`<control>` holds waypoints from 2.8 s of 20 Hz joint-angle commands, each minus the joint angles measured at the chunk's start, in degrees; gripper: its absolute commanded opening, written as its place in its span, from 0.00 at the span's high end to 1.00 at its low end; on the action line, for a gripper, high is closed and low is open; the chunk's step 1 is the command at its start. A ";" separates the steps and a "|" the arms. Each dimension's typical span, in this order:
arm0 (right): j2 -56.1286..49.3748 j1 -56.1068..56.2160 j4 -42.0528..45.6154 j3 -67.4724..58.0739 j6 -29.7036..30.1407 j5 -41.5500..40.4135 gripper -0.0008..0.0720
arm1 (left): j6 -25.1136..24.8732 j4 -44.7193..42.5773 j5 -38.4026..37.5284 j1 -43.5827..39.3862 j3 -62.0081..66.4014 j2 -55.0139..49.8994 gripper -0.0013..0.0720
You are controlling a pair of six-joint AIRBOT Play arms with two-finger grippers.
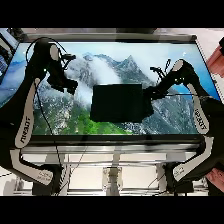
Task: Fold the clothes and pants, and hang the long-sleeved shirts on hangers.
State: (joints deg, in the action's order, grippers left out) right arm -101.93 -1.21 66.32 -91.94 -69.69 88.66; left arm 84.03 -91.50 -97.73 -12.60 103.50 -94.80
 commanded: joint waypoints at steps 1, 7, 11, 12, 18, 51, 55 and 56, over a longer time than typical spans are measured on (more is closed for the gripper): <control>0.02 -0.20 1.73 -0.26 -0.04 -2.03 0.03 | 0.00 -0.24 -0.02 0.52 -0.66 0.28 0.23; -2.86 -0.17 -0.31 -0.26 1.66 -4.24 0.03 | 0.00 -0.24 -0.48 1.16 -0.83 0.24 0.23; -5.99 -0.17 -15.96 -0.26 6.99 -3.50 0.03 | 0.00 -0.24 -0.72 1.16 -0.83 0.24 0.23; -6.12 -0.17 -19.80 -0.26 8.83 -2.78 0.03 | 0.00 -0.24 -0.72 1.16 -0.83 0.24 0.23; -6.14 1.95 -13.42 -0.26 4.17 -5.38 0.16 | 0.00 -0.24 -0.70 1.16 -0.83 0.11 0.23; 12.76 -53.24 11.96 -3.17 -16.04 -6.25 0.30 | 0.00 -0.22 -0.90 1.16 -0.83 0.00 0.23; 18.73 -42.62 5.46 -3.15 -12.33 -7.34 0.47 | 0.00 -0.22 -0.90 1.16 -0.83 0.00 0.23; 19.69 -39.04 4.98 -3.15 -11.43 -6.67 0.61 | 0.00 -0.20 -0.92 1.16 -0.83 0.00 0.23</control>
State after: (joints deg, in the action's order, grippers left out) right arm -85.76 -47.40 76.34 -95.04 -84.14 82.96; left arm 84.03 -91.70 -98.65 -11.51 102.69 -94.78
